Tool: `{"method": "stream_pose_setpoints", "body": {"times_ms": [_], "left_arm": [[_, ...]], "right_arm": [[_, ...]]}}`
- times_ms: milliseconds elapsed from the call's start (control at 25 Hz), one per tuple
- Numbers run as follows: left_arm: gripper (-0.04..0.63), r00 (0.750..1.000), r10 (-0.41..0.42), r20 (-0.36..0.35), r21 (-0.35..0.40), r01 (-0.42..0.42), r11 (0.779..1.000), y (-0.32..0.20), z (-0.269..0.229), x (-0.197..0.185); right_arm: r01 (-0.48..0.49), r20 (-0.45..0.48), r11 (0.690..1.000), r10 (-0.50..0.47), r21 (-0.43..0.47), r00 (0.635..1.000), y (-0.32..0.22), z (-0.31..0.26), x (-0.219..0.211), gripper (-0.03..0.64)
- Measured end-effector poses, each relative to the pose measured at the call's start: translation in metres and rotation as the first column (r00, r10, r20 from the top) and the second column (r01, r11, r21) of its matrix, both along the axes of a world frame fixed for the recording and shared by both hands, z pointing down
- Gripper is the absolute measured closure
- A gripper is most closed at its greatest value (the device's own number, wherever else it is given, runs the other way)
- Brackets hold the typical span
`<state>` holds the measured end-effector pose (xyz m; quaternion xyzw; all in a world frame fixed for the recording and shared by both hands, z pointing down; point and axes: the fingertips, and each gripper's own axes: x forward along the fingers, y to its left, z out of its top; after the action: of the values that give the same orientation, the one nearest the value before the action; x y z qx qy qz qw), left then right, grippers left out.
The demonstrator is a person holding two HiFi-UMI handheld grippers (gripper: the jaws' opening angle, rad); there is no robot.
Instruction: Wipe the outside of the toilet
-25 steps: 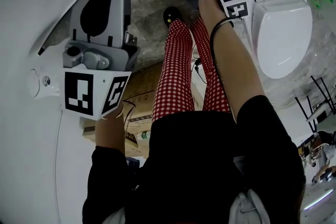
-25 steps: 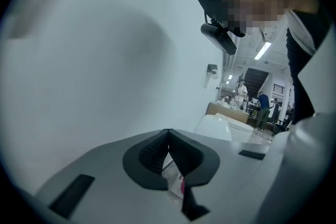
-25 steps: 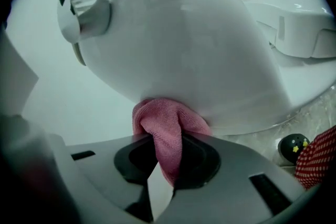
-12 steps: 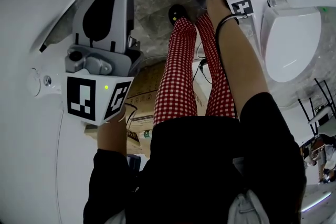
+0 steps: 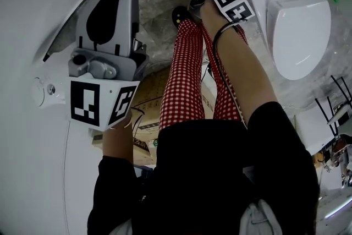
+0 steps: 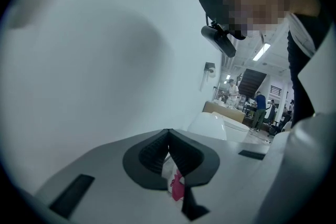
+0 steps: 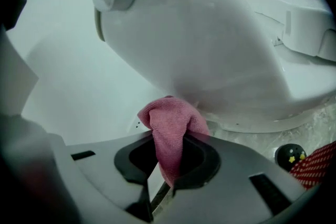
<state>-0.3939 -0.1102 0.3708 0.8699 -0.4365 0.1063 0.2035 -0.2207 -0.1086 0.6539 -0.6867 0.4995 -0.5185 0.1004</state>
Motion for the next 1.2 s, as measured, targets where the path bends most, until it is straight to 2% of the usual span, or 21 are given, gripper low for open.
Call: {"method": "stream_pose_setpoints", "body": {"times_ms": [120,240,480,720,920,1040,1200], "left_arm": [[0.589,1.0,0.025,0.0,0.005,-0.025,1.0,0.002,-0.007,0.009],[0.589,1.0,0.029,-0.006,0.009,-0.029,1.0,0.002,-0.014,0.016],[0.589,0.999,0.023,-0.046,0.027,-0.022,0.999,-0.002,-0.026,0.029],[0.589,0.996,0.065,-0.059,0.044,-0.063,0.997,-0.001,-0.036,0.049],[0.589,0.996,0.087,-0.034,0.036,-0.086,0.996,0.002,-0.034,0.06],[0.589,0.995,0.083,-0.062,0.022,-0.081,0.996,0.0,-0.032,0.063],[0.589,0.993,0.094,-0.069,0.023,-0.092,0.995,-0.001,-0.03,0.069]], "right_arm": [[0.091,-0.018,0.994,-0.09,0.061,0.996,0.002,-0.028,-0.014,0.545],[0.181,-0.054,0.973,-0.175,0.146,0.983,0.001,-0.061,-0.02,0.545],[0.254,-0.157,0.935,-0.22,0.249,0.963,-0.003,-0.108,0.001,0.543],[0.204,-0.167,0.942,-0.163,0.268,0.972,-0.005,-0.118,0.026,0.543],[0.171,-0.153,0.96,-0.138,0.222,0.978,0.005,-0.104,0.039,0.543],[0.131,-0.138,0.971,-0.105,0.198,0.985,0.01,-0.095,0.048,0.545],[0.148,-0.155,0.969,-0.118,0.198,0.981,0.014,-0.095,0.051,0.543]]}}
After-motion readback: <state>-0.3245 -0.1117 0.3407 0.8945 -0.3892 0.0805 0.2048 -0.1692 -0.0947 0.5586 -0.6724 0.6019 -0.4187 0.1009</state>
